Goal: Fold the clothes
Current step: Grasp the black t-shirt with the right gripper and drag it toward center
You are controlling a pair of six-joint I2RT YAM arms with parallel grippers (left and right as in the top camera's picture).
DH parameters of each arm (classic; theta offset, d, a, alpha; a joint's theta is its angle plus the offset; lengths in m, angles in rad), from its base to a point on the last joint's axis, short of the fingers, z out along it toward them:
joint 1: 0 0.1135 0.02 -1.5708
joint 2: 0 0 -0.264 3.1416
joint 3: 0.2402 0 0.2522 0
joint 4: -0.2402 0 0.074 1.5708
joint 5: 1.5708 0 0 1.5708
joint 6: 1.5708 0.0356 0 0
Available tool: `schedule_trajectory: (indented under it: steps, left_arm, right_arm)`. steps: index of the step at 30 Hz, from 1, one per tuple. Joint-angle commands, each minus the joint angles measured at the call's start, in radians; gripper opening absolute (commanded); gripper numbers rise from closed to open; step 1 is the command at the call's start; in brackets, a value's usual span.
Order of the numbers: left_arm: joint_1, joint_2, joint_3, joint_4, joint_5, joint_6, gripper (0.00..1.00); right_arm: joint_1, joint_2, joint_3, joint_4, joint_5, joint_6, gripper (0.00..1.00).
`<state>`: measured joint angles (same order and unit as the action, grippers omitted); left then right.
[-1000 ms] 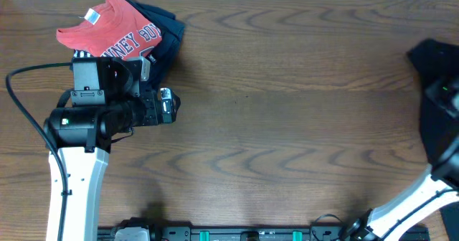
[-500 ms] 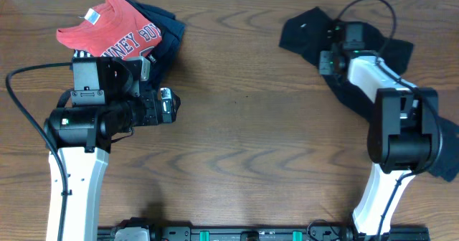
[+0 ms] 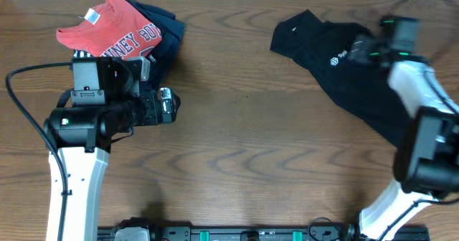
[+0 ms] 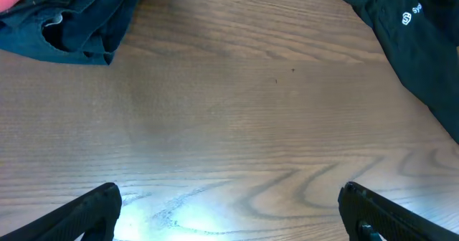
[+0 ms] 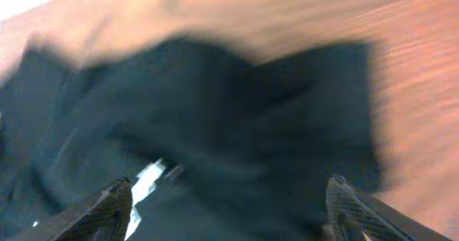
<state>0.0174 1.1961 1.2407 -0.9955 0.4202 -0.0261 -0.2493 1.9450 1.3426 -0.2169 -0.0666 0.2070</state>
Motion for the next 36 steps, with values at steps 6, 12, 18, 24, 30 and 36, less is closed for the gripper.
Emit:
schedule_trajectory:
  steps: [6, 12, 18, 24, 30, 36]
  left_arm:
    - [-0.003, -0.001, 0.019, 0.01, 0.014, -0.002, 0.98]
    - [-0.003, -0.001, 0.019, 0.049, 0.014, -0.002, 0.98]
    - [-0.003, -0.001, 0.019, 0.054, 0.014, -0.002, 0.98]
    - [-0.003, -0.001, 0.019, 0.055, 0.014, -0.002, 0.98]
    - [-0.003, -0.001, 0.019, 0.05, 0.015, -0.002, 0.98]
    - [-0.003, -0.001, 0.019, 0.05, 0.015, -0.002, 0.98]
  right_arm:
    - [-0.204, 0.127, 0.0, 0.116, -0.232, 0.153, 0.84]
    - [-0.222, 0.238, 0.0, 0.207, -0.257, 0.19, 0.84]
    - [-0.219, 0.317, 0.0, 0.266, -0.274, 0.243, 0.73]
    - [-0.219, 0.319, 0.001, 0.311, -0.402, 0.241, 0.29]
    - [-0.207, 0.187, 0.001, 0.301, -0.58, 0.194, 0.04]
    - [-0.127, -0.047, 0.001, 0.188, -0.59, 0.064, 0.01]
